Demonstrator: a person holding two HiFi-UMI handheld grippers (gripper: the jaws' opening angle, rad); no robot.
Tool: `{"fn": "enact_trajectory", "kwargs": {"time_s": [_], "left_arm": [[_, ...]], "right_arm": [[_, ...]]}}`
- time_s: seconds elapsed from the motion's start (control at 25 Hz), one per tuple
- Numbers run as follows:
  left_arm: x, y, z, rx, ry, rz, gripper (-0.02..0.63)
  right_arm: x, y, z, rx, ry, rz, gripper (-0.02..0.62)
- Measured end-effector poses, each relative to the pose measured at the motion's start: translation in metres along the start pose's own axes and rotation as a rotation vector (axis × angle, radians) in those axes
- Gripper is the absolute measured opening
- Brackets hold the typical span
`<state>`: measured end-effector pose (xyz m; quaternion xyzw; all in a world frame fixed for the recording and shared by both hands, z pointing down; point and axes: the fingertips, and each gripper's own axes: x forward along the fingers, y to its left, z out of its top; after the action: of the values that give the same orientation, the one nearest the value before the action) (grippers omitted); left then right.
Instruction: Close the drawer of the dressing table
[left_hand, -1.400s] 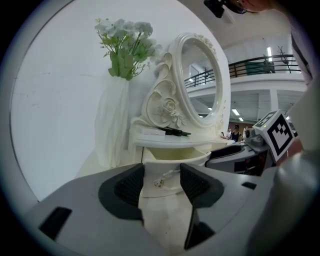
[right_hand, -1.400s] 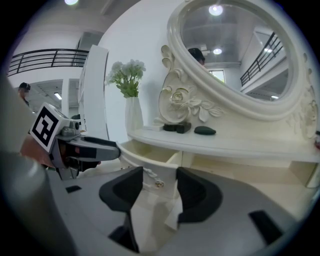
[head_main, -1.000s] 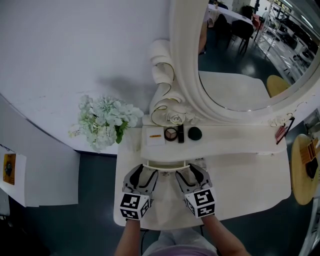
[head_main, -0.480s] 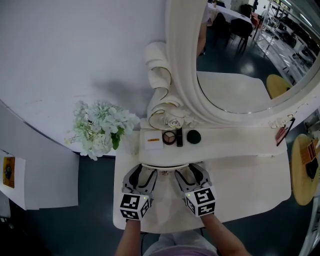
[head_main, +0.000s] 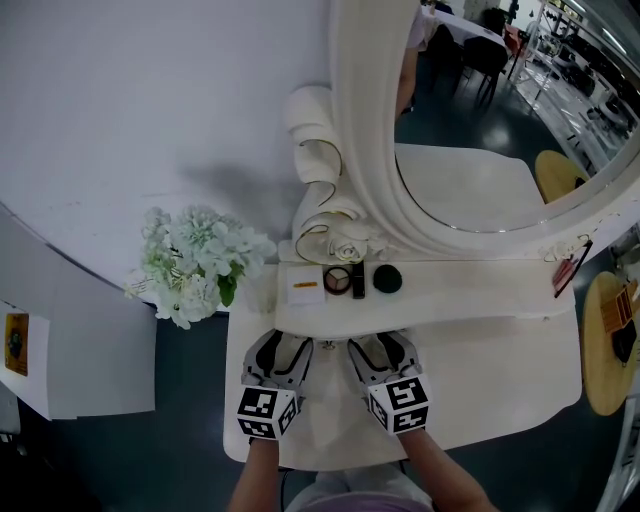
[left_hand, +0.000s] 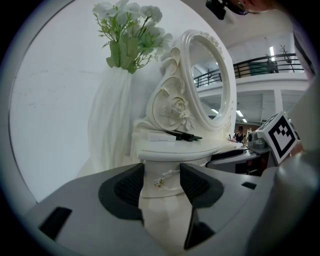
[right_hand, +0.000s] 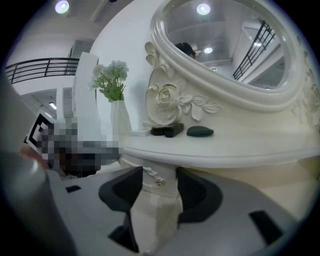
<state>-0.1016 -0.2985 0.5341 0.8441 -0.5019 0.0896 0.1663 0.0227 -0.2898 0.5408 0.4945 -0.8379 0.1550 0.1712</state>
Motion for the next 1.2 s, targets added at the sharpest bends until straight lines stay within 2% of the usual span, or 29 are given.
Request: {"fn": "enact_trajectory", "kwargs": {"time_s": [0.96,1.2], "left_arm": [[0.0084,0.0036,0.0022,0.006,-0.004,0.006,0.232],[0.0068,0.0027,0.0007,-0.022,-0.012,0.011,0.232]], "right_arm": [[0.0083,-0.0058,0.0032,0.017,-0.008,-0.001,0.227],[0.0044,-0.0085,0.0028,0.022,-0.004,-0.018,0.218]]}}
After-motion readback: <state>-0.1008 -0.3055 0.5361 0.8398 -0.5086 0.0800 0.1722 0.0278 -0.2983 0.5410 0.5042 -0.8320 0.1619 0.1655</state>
